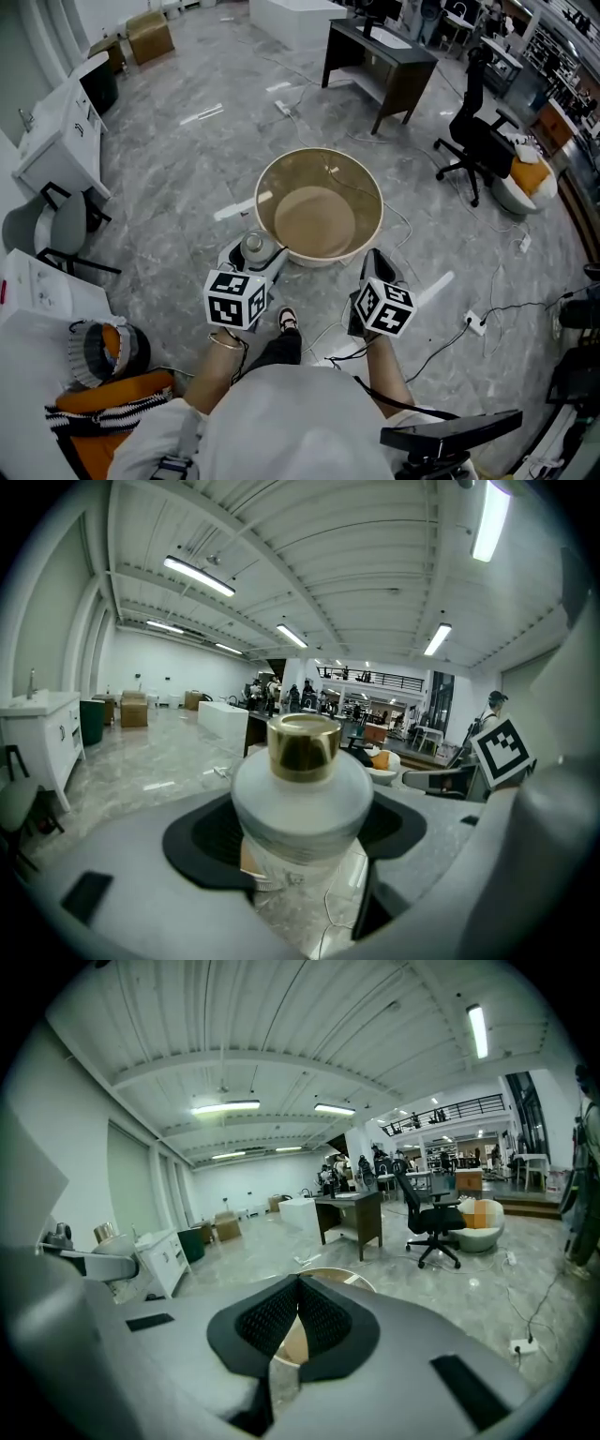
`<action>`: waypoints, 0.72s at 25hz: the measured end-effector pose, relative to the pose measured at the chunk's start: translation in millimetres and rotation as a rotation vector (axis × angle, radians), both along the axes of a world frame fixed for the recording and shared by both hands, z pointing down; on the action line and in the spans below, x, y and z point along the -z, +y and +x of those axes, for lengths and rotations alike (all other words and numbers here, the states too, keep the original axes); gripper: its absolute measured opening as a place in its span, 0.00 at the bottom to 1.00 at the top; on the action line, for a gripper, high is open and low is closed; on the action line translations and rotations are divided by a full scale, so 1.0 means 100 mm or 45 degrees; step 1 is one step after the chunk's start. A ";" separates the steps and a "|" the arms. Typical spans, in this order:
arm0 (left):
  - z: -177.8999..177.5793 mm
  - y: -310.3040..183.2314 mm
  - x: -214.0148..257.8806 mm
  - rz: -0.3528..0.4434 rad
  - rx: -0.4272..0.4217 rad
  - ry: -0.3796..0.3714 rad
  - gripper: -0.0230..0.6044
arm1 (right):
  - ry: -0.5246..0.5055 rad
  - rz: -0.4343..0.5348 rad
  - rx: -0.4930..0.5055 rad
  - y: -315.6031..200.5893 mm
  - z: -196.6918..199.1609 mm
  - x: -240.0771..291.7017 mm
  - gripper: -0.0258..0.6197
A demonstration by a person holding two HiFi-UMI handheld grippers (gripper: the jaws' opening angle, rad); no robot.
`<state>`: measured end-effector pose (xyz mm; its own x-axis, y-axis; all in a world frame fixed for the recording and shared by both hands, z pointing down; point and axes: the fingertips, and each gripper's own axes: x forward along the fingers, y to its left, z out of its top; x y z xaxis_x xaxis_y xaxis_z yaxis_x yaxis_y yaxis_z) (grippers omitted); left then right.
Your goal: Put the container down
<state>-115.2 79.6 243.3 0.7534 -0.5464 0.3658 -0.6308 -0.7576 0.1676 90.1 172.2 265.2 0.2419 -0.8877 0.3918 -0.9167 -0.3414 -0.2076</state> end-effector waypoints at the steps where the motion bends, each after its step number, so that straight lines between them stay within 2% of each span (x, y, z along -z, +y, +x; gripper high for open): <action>1: 0.03 -0.06 0.00 -0.005 0.001 0.008 0.57 | 0.009 -0.001 0.003 -0.06 0.03 0.02 0.08; 18: 0.71 -1.49 0.13 0.012 0.034 0.052 0.57 | 0.056 -0.012 0.066 -1.54 0.70 0.16 0.08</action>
<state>-44.7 -69.8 229.9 0.7530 -0.5697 0.3295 -0.6433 -0.7426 0.1864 160.3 17.9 249.0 0.2126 -0.8960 0.3899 -0.9414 -0.2948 -0.1641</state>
